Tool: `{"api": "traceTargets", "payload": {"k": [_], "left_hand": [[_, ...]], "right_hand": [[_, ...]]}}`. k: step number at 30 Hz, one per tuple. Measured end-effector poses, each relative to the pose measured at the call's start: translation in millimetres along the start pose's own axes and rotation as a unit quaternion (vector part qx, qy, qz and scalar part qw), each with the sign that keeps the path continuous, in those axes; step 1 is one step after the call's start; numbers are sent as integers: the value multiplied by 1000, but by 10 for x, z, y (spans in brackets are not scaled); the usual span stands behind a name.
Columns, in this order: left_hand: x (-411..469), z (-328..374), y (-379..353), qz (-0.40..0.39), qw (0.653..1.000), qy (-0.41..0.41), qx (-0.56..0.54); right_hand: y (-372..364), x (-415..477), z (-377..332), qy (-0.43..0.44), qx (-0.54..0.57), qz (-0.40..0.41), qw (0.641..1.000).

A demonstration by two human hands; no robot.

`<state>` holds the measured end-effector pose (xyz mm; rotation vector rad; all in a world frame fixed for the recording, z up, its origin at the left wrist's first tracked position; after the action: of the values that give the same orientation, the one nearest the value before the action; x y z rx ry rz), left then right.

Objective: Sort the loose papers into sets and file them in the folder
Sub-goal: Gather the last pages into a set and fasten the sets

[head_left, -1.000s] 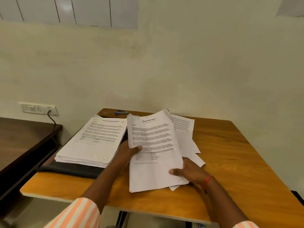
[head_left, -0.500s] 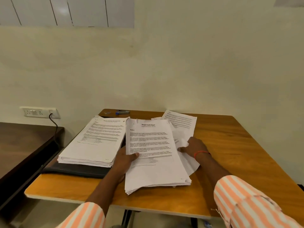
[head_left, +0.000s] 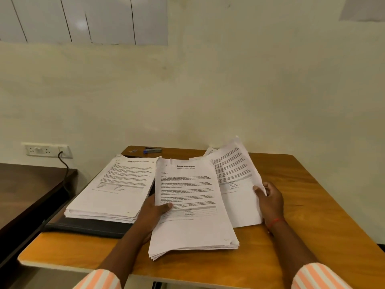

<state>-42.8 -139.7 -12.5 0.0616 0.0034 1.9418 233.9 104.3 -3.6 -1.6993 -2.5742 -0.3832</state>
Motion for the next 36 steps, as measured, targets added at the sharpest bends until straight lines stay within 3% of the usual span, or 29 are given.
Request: {"api": "traceTargets", "payload": {"k": [8,19,21,23,26,31,33,36], "left_hand": [[-7,-27,38,-14,1000,-11,-13],[-27,-13,51,6,1000,-2,-12],[-38,-9,47,14,1000,-3,-22],[-54,2,46,26,999,-4,-21],[-81,29,29,30,1000,-3,4],[-164,104,-42,31,998,29,55],[-241,36,-6,43,993,49,100],[-370,-86,39,69,987,67,129]], "right_hand": [[90,-60,7,6,146,-16,989],[101,-50,43,-6,169,0,986],[108,-41,33,-6,103,26,994],[163,22,27,-17,-66,76,995],[286,164,8,-26,-292,99,951],[394,351,21,-89,-505,58,856],[213,368,-46,-50,-536,20,843],[-299,318,-177,23,-486,-107,867]]}}
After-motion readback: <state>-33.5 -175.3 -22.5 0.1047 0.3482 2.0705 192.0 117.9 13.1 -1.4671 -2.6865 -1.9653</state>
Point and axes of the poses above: each hand's wrist, its own x-axis towards the middle knuckle, its own y-axis out of the back of the hand, z = x × y, the point moved 3 cm from there along x, towards the middle knuckle, and after that the axes turned 15 degrees about -z, right-handed, at the moved point
